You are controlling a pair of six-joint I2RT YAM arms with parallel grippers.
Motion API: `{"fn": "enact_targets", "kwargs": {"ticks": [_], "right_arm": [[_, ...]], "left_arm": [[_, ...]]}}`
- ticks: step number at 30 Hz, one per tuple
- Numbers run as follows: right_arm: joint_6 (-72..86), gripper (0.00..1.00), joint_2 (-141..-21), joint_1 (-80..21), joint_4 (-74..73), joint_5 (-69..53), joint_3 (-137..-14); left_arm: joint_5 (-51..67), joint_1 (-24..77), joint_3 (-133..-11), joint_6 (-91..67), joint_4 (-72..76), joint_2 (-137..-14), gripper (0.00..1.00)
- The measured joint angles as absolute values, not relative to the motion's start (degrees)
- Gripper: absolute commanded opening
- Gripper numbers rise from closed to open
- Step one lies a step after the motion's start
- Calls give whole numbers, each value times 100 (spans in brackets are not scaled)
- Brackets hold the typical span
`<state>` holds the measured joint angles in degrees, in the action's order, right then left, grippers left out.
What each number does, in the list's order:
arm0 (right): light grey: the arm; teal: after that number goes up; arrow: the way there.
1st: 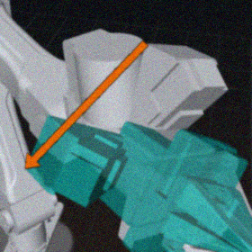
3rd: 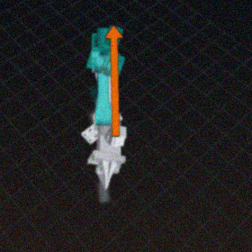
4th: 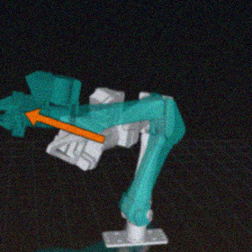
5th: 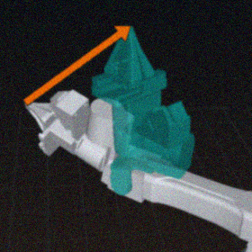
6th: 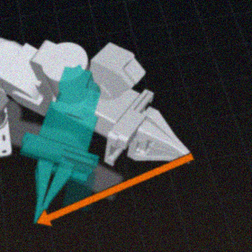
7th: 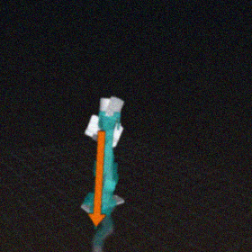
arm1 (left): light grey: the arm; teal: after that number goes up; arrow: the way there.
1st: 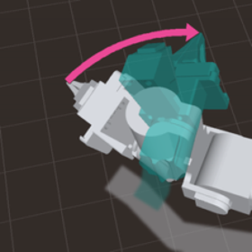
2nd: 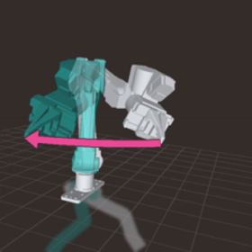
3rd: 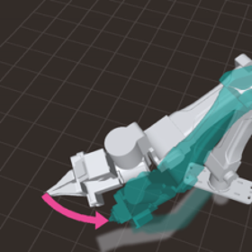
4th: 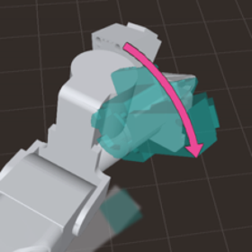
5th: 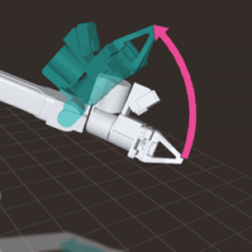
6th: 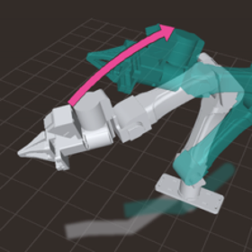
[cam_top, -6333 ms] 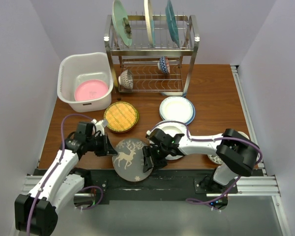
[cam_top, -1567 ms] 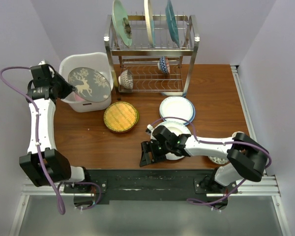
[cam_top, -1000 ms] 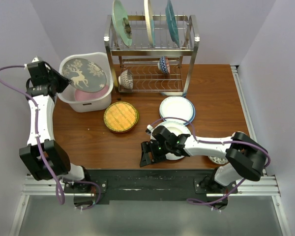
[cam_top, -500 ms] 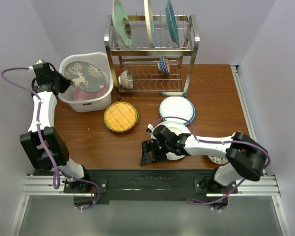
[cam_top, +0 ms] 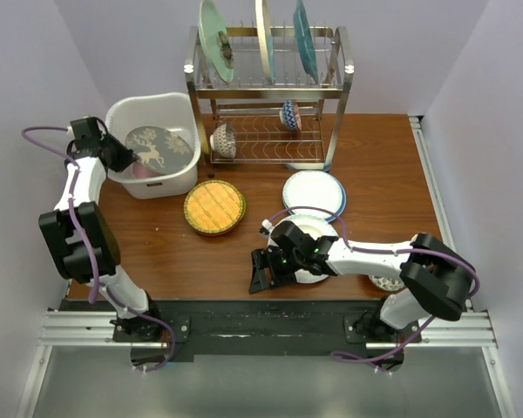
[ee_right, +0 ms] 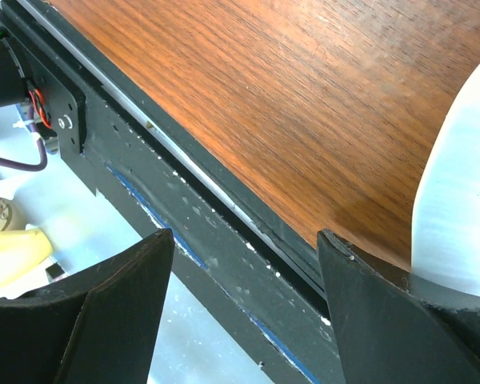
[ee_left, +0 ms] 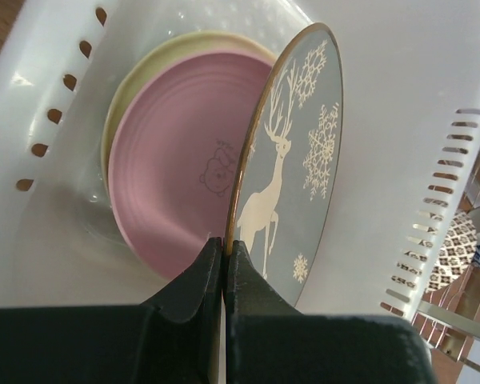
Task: Place the plates into the plastic bin on the countertop
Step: Place the plate in the plastic bin.
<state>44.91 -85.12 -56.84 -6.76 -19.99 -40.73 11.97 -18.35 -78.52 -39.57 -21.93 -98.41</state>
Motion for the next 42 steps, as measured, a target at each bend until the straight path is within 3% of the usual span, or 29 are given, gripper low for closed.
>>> {"fn": "enact_targets", "kwargs": {"ticks": [8,15,26,42], "right_arm": [[4488,76,-8512,-5673,-694,-1999,-4073],[4488,76,-8512,-5658,-727,-1999,-4073],[4488,76,-8497,-5660,-753,-1997,-4073],[4488,76,-8215,-5655,-856,-1975,-4073]], "left_arm": [[1313,-1824,-7854,-3721,-2211,-10127,6],[1372,-1824,-7988,-3533,-2274,-10130,29],[1304,-1822,-8324,-3312,-2547,-10130,41],[1376,-1798,-8733,-3133,-2768,-10101,72]]}}
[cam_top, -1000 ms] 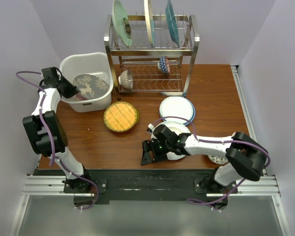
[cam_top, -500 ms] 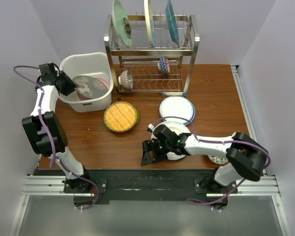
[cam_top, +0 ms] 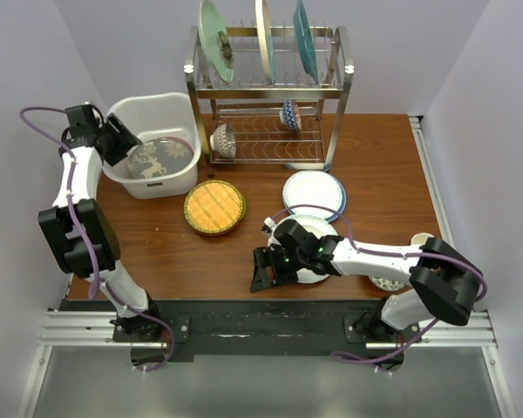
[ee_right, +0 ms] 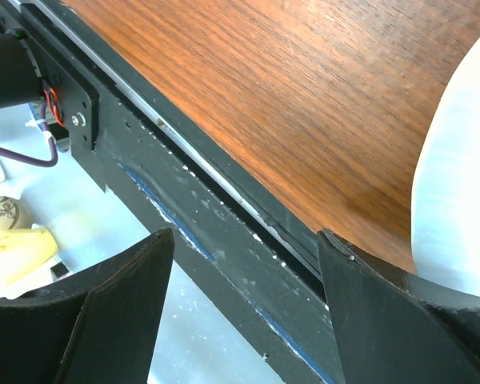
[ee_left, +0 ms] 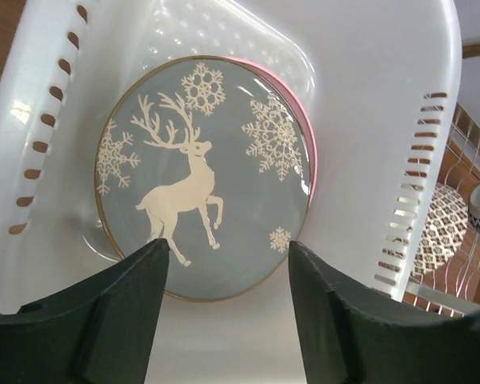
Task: Place the plates into the plastic bin on the countertop
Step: Place the plate in the plastic bin.
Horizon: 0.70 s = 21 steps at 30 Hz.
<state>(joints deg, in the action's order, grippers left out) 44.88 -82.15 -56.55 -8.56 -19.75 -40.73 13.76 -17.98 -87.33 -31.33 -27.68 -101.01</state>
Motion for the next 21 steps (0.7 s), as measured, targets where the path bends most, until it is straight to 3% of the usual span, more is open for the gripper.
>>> {"fn": "enact_targets", "kwargs": {"ticks": [9,14,21], "right_arm": [[4493,76,-7992,-5655,-947,-1892,-4073],[4501,76,-7728,-5655,-965,-1879,-4073],[4545,76,-7269,-5655,-998,-1745,-4049]], "left_arm": [[1791,-1726,-8735,-2928,-2941,-9050,89],[1885,-1341,-8486,-2674,-2978,-7907,91],[2084,-873,-7249,-2611,-3138,-6497,92]]}}
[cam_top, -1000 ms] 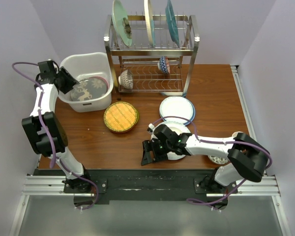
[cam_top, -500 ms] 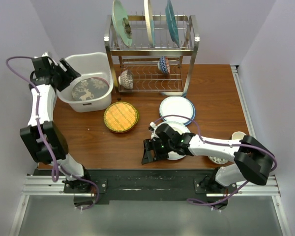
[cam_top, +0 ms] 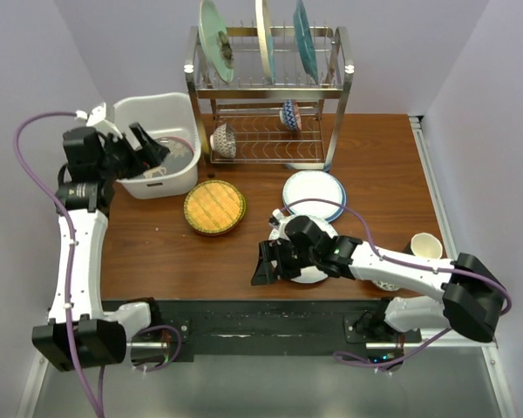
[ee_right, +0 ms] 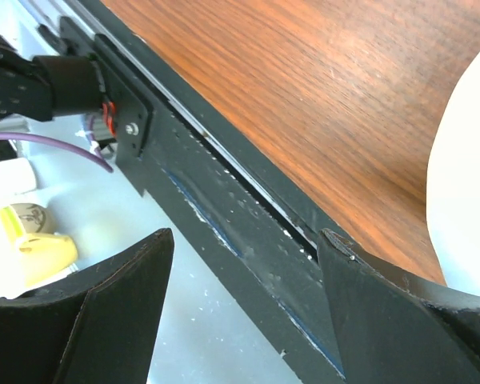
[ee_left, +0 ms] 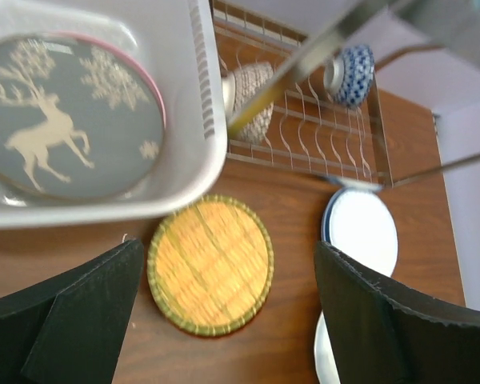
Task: Place the plates into the plastic bin on the countertop
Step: Place the plate in the plastic bin, then pick up the plate at the center of the board.
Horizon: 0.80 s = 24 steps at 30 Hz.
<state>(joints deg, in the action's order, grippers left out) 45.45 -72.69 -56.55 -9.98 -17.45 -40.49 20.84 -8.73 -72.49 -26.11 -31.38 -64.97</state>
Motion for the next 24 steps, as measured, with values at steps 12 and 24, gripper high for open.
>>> {"fn": "enact_targets", "kwargs": {"ticks": [12,24], "right_arm": [[4825,77,-6587,-5655,-1002,-1592,-3503],[4928,76,-6543,-5655,-987,-1481,-3382]], "left_arm": [[2204,-552,-5207,-2965,-3395,-5059,92],[2320,-261,-3389,-3962,-3306,-3780,92]]}}
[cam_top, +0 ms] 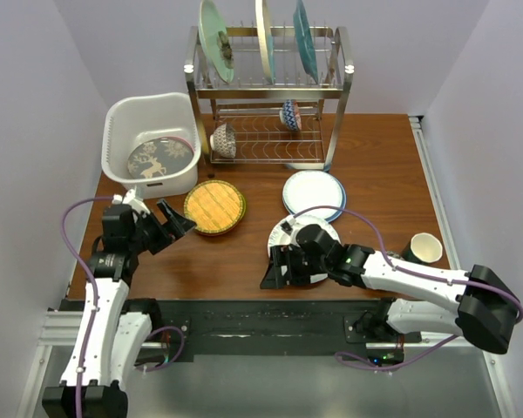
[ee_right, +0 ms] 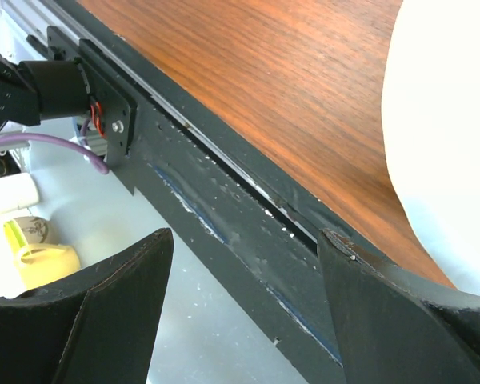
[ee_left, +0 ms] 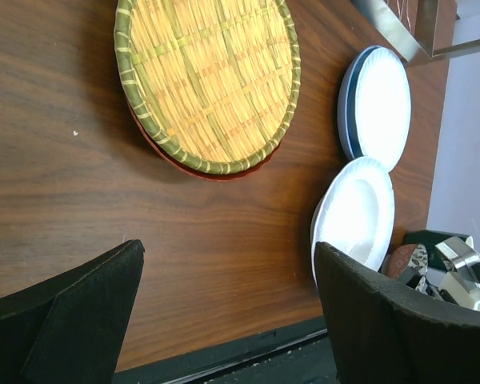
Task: Place the plates into the plastic bin on the countertop
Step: Pick up the plate at the center of the board.
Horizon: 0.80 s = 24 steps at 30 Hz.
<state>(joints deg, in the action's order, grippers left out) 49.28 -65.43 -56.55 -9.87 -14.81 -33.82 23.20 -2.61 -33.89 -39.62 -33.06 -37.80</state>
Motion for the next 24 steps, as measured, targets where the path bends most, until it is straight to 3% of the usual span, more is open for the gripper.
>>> {"fn": "enact_targets", "kwargs": {"ticks": [17,24], "right_arm": [[4989,77,-6523,-5570,-989,-1387,-3365],[4989,77,-6523,-5496,-993,-1293,-3376]], "left_arm": [[2099,106,-2980,-4466,-2714,-4525,74],[2034,314,-2921,-4593,-2379,-4794,73]]}}
